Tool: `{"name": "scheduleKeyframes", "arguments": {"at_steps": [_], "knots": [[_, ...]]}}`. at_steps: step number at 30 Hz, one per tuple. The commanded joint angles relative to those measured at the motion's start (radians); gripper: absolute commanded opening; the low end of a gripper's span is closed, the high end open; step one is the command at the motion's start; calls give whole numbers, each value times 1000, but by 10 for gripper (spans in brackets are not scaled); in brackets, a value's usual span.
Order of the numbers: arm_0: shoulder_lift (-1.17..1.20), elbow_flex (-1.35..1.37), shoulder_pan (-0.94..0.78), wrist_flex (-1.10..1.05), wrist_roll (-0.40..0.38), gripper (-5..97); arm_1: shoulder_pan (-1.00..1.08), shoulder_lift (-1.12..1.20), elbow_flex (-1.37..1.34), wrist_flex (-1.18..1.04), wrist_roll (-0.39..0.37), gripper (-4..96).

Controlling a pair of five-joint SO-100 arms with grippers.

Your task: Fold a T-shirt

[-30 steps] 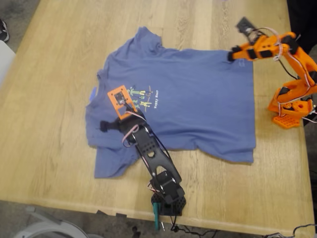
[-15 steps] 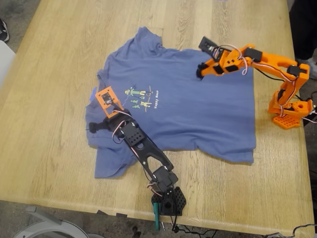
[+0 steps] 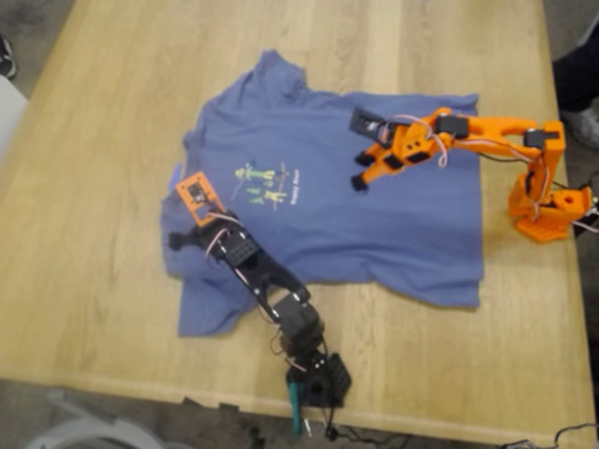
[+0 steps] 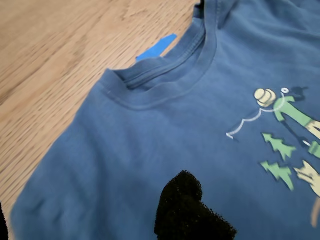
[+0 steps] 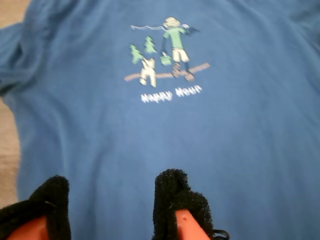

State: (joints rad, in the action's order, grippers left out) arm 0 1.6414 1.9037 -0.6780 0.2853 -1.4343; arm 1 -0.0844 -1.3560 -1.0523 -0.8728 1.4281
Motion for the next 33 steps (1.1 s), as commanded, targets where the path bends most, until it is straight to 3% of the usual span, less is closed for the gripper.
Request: {"name": "scheduleKeyframes", "arguments": {"at_steps": [1, 9, 26, 33], "knots": [[-38, -115, 14, -150, -8, 521, -15, 98, 232, -31, -9, 271], [-155, -209, -12, -193, -35, 587, -21, 664, 1181, -471, -26, 259], [-589, -534, -20, -244, -31, 598, -44, 776, 1180, -448, -48, 249], [-775, -678, -15, -268, -46, 552, -48, 784, 1180, -575, -57, 247]]}}
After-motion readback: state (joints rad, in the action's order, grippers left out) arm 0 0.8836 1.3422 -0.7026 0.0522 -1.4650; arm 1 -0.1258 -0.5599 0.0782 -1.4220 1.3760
